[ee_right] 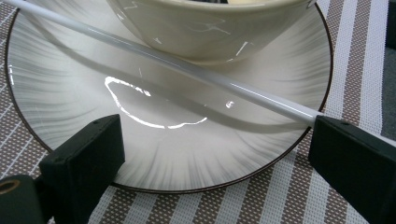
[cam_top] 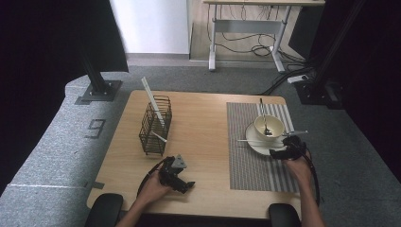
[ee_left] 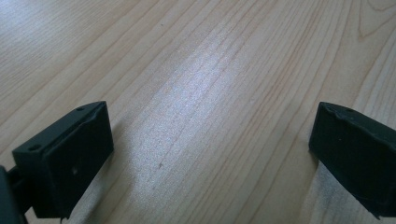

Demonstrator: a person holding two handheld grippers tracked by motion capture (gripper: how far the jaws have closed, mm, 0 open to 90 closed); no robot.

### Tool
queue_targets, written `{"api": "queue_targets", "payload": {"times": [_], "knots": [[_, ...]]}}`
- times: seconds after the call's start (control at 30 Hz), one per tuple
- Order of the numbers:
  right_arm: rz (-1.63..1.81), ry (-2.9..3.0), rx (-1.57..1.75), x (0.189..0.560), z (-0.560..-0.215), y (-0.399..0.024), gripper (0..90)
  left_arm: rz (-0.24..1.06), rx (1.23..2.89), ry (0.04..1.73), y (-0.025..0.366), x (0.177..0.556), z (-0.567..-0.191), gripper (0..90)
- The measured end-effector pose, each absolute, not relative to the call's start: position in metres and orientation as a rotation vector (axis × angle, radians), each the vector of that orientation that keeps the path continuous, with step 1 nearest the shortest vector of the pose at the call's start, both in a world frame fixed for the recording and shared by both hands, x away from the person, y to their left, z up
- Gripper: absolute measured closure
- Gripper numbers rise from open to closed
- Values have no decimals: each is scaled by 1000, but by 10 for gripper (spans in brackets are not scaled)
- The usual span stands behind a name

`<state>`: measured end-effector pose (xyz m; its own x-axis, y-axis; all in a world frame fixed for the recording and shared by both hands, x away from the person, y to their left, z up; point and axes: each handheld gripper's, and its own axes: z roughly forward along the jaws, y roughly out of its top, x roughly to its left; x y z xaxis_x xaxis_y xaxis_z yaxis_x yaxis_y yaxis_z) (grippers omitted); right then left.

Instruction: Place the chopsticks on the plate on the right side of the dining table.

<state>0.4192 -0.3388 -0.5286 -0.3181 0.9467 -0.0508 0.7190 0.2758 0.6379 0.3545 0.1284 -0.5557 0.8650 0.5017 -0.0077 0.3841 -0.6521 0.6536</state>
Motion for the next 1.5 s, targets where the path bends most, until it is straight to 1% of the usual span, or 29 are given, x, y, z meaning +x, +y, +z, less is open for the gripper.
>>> {"api": "queue_targets", "payload": {"times": [0.33,0.57,0.63,1.03,1.27,1.5], "knots": [[719,2125,1496,420,-530,-340,29,227,2358,637,128,355,-556,0],[753,2121,1475,410,-522,-341,15,226,2358,637,128,355,-556,0],[775,2137,1458,402,-518,-340,0,226,2358,637,128,355,-556,0],[832,2172,1358,363,-500,-330,0,226,2358,636,128,355,-556,0],[862,2257,1233,335,-491,-309,0,226,2358,637,128,355,-556,0],[931,2303,1203,326,-483,-286,0,226,2358,636,129,355,-556,0]]}}
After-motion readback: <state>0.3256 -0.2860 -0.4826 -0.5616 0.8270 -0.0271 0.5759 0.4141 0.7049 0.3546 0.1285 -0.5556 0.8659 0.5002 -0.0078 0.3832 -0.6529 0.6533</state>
